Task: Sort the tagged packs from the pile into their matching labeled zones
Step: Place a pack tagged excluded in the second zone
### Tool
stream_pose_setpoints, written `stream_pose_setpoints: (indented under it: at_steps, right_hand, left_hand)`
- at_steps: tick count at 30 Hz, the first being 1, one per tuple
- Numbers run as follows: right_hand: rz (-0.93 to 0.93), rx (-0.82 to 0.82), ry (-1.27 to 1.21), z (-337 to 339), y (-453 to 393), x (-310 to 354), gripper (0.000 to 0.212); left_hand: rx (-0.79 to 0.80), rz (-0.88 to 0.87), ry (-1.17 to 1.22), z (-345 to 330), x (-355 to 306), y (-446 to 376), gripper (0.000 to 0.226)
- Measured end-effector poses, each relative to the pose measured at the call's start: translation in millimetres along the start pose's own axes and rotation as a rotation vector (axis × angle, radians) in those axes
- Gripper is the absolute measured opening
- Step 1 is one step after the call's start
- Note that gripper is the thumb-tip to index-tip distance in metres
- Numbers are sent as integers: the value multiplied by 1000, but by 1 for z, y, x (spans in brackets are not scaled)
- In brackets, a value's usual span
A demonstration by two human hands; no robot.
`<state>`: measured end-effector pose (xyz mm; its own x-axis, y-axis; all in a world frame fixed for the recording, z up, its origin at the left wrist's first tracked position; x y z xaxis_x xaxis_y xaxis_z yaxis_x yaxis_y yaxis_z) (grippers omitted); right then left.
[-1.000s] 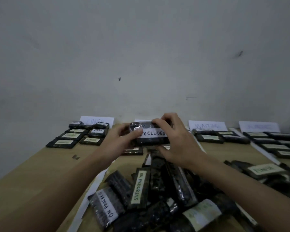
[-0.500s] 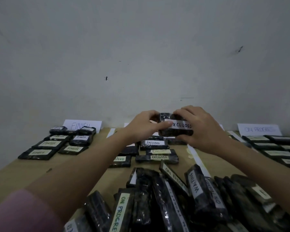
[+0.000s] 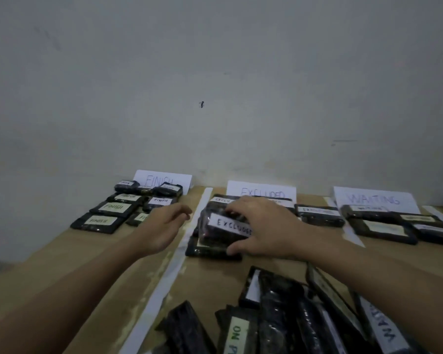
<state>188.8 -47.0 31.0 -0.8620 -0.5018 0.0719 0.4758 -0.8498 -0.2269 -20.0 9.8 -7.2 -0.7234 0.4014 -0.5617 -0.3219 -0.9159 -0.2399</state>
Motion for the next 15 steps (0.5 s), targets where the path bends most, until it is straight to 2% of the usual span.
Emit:
stream_pose_setpoints:
  at_steps: [6,15]
  right_hand:
    - [88,200,124,-46,-40,34,69]
    - [106,337,196,-58,-50,45,70]
  left_hand:
    - [-12,12,-32,7,40,19,27]
    - [20,-3,-65,4,52,33,29]
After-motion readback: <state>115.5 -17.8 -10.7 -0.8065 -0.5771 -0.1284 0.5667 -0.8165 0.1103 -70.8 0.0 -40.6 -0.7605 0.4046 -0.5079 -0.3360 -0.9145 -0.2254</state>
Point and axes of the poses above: each hand's wrist, its own y-axis away from the middle knuckle, its own z-axis out of the back of the hand, x = y × z, the point moved 1 cm from there along -y, towards the middle knuckle, and after that the axes turned 3 degrees about z, right-handed, at the moved point
